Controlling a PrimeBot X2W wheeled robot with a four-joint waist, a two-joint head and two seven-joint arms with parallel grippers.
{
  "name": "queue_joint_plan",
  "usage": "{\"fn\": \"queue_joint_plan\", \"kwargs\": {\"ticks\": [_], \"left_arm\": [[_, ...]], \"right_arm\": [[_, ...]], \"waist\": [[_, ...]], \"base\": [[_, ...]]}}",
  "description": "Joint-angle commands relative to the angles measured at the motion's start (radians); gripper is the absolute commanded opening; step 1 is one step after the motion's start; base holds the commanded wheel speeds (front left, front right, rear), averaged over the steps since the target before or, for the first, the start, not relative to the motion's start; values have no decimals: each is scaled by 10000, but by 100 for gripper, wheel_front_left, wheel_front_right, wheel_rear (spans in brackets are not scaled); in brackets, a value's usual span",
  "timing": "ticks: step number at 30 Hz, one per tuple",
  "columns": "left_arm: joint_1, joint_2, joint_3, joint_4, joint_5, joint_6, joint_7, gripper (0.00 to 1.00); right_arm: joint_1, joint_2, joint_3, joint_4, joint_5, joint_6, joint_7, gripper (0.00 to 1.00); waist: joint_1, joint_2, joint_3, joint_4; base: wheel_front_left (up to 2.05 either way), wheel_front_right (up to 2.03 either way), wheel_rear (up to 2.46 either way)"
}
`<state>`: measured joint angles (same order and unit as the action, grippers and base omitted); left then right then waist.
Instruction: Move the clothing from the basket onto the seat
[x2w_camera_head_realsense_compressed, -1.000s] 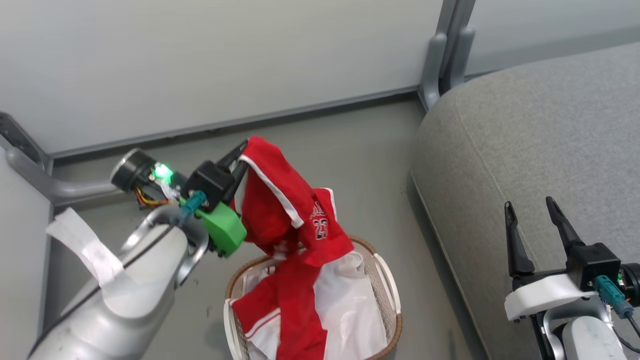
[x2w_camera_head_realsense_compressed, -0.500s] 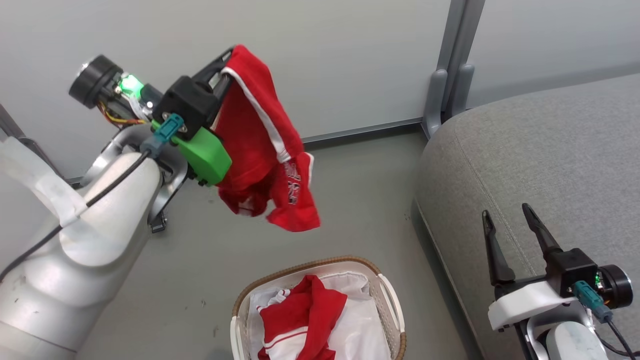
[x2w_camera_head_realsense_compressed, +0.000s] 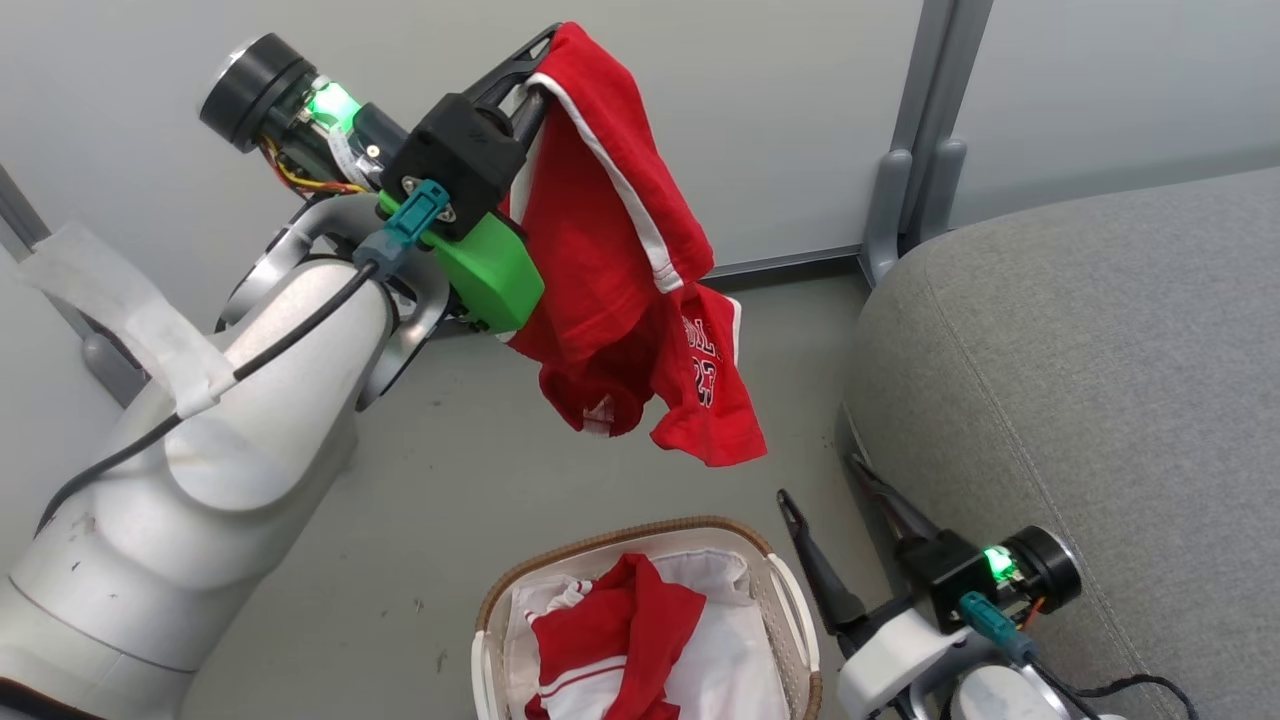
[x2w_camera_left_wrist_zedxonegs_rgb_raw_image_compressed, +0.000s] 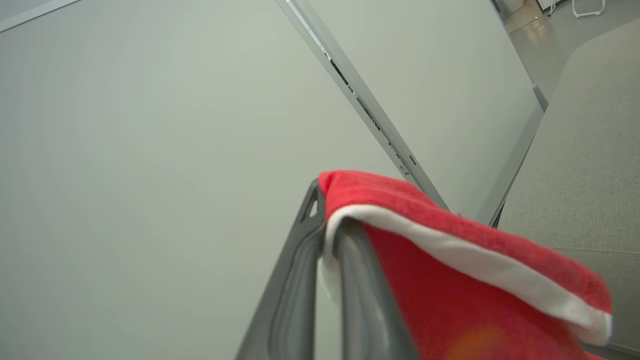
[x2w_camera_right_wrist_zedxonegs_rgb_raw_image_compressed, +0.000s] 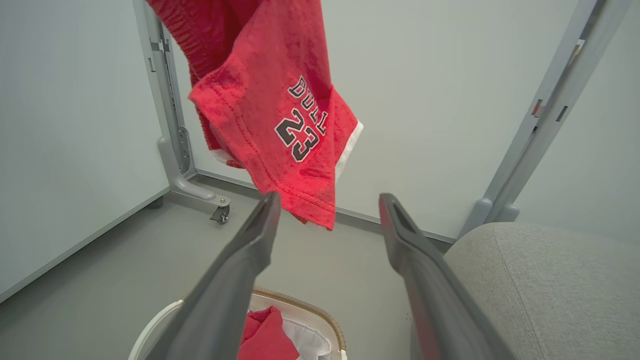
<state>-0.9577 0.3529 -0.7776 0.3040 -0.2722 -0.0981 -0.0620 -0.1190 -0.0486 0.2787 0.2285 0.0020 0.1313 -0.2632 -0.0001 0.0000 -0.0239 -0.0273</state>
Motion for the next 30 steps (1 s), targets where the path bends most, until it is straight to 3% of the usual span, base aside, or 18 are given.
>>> {"fn": "queue_joint_plan", "kwargs": {"ticks": [1, 7, 16, 27, 28, 29, 30], "left_arm": [[-243, -83, -41, -46, -72, -42, 71, 0], [-763, -421, -278, -85, -62, -111, 252, 0], [-1414, -973, -556, -38, -159, -163, 392, 0], [-1087, -1088, -802, -548, -358, -158, 418, 0], [-1016, -1097, -798, -621, -428, -151, 403, 0], [-946, -1111, -785, -666, -508, -135, 393, 0], [-869, -1109, -775, -712, -560, -92, 372, 0]], "right_arm": [[-272, -33, 377, 183, -50, -10, -23, 100], [-1198, -41, 1410, 811, 160, -12, -23, 100], [-2078, -35, 1871, 1567, 145, -12, -23, 100], [-2833, -33, 332, 1008, -110, -12, -23, 100], [-2908, -33, 259, 1114, -97, -12, -23, 84], [-2993, -33, 218, 1213, -66, -12, -23, 40], [-3113, -35, 183, 1321, -29, -12, -23, 19]], "waist": [[1, 0, -1, 84], [1, 0, -16, 375], [1, 0, -61, 780], [1, 0, 21, 840], [1, 0, 32, 837], [1, 0, 40, 835], [1, 0, 52, 835]], "base": [[0, 0, 0], [0, 0, 0], [0, 0, 0], [0, 0, 0], [0, 0, 0], [0, 0, 0], [0, 0, 0]]}}
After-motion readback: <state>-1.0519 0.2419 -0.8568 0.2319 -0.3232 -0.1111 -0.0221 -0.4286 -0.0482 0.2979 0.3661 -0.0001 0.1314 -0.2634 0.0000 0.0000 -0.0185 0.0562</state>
